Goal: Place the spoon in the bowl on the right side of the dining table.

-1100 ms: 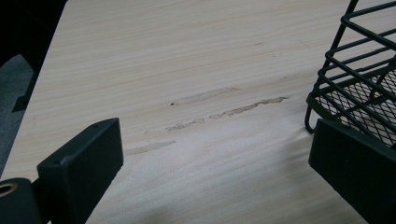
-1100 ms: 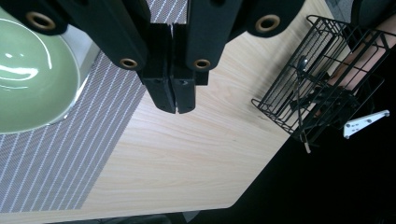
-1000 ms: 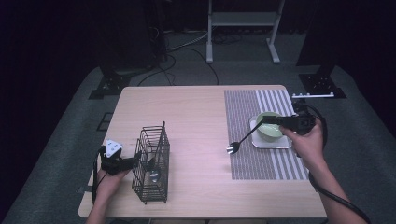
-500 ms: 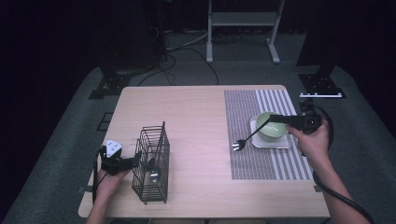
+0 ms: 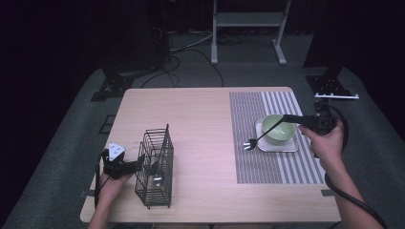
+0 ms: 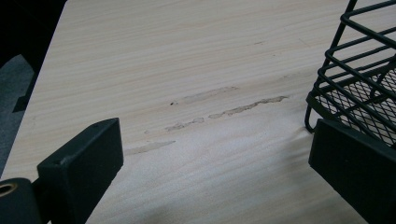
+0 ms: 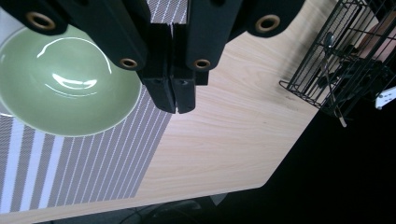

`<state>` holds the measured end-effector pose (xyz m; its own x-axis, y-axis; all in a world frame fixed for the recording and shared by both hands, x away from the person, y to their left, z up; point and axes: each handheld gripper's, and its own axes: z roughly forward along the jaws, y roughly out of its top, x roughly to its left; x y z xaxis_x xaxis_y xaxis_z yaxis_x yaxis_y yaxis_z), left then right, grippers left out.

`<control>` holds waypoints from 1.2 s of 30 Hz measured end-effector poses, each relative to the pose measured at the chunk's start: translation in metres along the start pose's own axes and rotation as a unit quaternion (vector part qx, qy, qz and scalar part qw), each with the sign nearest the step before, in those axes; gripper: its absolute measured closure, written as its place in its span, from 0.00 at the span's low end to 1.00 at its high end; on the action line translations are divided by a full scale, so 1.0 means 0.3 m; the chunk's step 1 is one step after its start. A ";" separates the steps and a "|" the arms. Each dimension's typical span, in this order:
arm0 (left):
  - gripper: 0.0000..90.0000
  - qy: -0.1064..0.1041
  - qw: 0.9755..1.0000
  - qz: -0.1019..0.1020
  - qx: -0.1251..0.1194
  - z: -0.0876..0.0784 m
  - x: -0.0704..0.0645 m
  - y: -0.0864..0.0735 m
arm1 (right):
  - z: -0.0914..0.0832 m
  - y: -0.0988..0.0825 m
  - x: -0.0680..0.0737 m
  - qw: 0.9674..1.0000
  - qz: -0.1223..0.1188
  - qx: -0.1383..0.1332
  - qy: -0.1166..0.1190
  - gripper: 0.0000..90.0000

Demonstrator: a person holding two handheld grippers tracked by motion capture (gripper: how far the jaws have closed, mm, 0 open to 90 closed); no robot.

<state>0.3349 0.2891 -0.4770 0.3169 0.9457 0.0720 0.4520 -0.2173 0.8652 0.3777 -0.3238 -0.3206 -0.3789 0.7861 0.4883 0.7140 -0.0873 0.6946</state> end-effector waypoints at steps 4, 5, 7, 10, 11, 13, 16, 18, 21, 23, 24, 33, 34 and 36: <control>0.02 0.000 1.000 0.000 0.000 0.000 0.000 0.000 | -0.012 0.005 -0.013 1.000 0.004 -0.008 -0.004 0.98; 0.02 0.000 1.000 0.000 0.000 0.000 0.000 0.000 | -0.014 0.005 -0.015 1.000 0.008 -0.010 -0.004 0.98; 0.02 0.000 1.000 0.001 0.000 0.000 0.000 0.000 | -0.017 0.004 -0.021 1.000 0.010 -0.010 -0.006 0.98; 0.02 0.000 1.000 0.000 0.000 0.000 0.000 0.000 | -0.025 0.004 -0.033 1.000 0.014 -0.015 -0.010 0.98; 0.02 0.000 1.000 0.000 0.000 0.000 0.000 0.000 | -0.028 0.005 -0.037 1.000 0.014 -0.016 -0.012 0.98; 0.02 0.000 1.000 0.001 -0.001 0.000 0.000 0.000 | -0.035 0.006 -0.045 1.000 0.017 -0.019 -0.014 0.98; 0.02 0.000 1.000 0.001 -0.001 0.000 0.000 0.000 | -0.050 0.011 -0.057 0.999 0.023 -0.027 -0.018 0.98; 0.02 0.000 1.000 0.001 -0.001 0.000 -0.001 0.000 | -0.058 0.013 -0.064 0.999 0.026 -0.030 -0.023 0.98; 0.02 0.000 1.000 0.000 -0.002 0.001 -0.001 0.000 | -0.069 0.018 -0.073 0.999 0.029 -0.035 -0.028 0.98; 0.02 0.000 1.000 0.000 -0.002 0.001 -0.001 0.000 | -0.078 0.022 -0.079 0.998 0.031 -0.039 -0.033 0.98; 0.02 0.000 1.000 0.000 -0.001 0.001 -0.001 0.000 | -0.082 0.024 -0.083 0.998 0.031 -0.041 -0.035 0.98; 0.02 0.000 1.000 0.001 0.000 0.000 -0.001 0.000 | -0.114 0.035 -0.109 0.997 0.042 -0.052 -0.049 0.98; 0.02 0.000 1.000 0.000 0.000 0.000 -0.001 0.000 | -0.117 0.036 -0.113 0.996 0.042 -0.054 -0.052 0.98; 0.02 0.000 1.000 0.000 -0.001 0.001 -0.001 0.000 | -0.119 0.036 -0.118 0.996 0.045 -0.056 -0.054 0.98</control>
<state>0.3351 0.2887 -0.4772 0.3168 0.9457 0.0723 0.4496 -0.2169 0.8665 0.3778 -0.3745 -0.3115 -0.2468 0.8322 0.4965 0.6703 -0.2234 0.7076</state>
